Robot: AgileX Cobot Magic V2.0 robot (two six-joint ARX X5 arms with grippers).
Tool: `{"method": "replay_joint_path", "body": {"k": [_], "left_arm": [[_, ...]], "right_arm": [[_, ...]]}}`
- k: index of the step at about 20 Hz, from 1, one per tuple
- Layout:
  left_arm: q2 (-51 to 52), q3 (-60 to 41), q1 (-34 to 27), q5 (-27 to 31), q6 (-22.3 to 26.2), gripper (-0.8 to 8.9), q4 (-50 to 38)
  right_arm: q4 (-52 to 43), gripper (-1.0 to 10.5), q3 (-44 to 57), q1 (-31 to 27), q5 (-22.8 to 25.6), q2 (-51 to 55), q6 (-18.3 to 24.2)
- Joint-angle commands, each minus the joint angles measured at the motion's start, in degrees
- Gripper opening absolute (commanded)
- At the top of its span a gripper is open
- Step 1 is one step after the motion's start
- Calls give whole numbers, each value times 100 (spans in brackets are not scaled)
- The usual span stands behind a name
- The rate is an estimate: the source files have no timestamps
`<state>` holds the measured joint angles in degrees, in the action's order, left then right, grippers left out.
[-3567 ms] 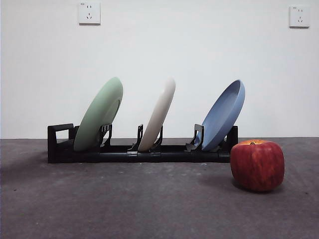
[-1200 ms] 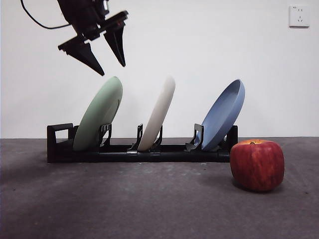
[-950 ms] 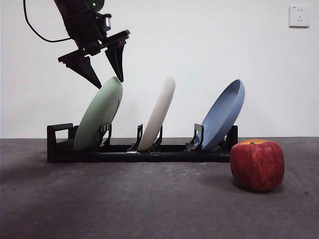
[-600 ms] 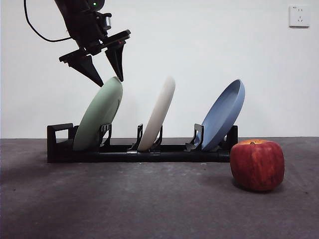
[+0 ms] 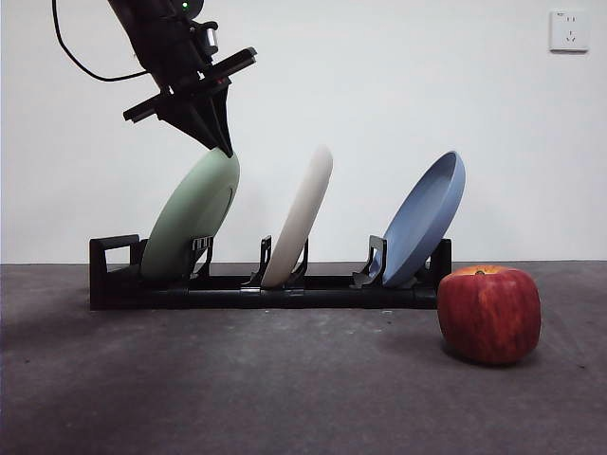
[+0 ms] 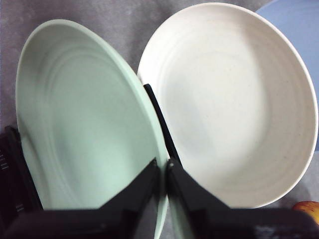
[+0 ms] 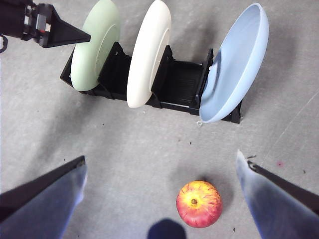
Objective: Take the green plate from the plate rack,put the plate on the table,take the apple from the table,put the apple in the plate
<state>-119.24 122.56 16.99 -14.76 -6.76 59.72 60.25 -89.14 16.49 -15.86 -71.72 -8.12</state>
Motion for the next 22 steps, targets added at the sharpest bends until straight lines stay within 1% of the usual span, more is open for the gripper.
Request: {"method": "replay_joint_path", "body": {"k": [1,4,6,8,11,13,16,18,19,20,22], "left_arm": [[-2,114,-11,-72,79,-9,-107],[0,741,55,-297,79,-9,22],[0,1460,136,-341,85,-9,260],[0,2343,219,-337,188,-9,656],[0,3829,369,-289,494,-9,1587],[173,4328,487,-232,535,-9,1659],[791,4286,721,-168,643,-9,1679],[1268,4072,949,-144,723,-9,1681],[1512,3880,1060,-39,772,-9,1681],[1860,3526,1235,205,890,-9,1683],[2608,2527,1650,896,1062,-9,1683]], "right_arm": [[-31,504,-33,9,7,-17,31],[-35,504,-33,9,9,-17,31],[-44,504,-33,9,9,-17,31],[-50,504,-33,9,33,-17,31],[-50,504,-33,9,81,-17,33],[-63,504,-33,9,140,-20,46],[-57,503,-33,4,155,-20,63],[-31,501,-33,4,155,-20,66],[-20,501,-33,4,155,-20,66],[-11,501,-33,4,155,-20,68],[-15,501,-33,4,155,-20,70]]}}
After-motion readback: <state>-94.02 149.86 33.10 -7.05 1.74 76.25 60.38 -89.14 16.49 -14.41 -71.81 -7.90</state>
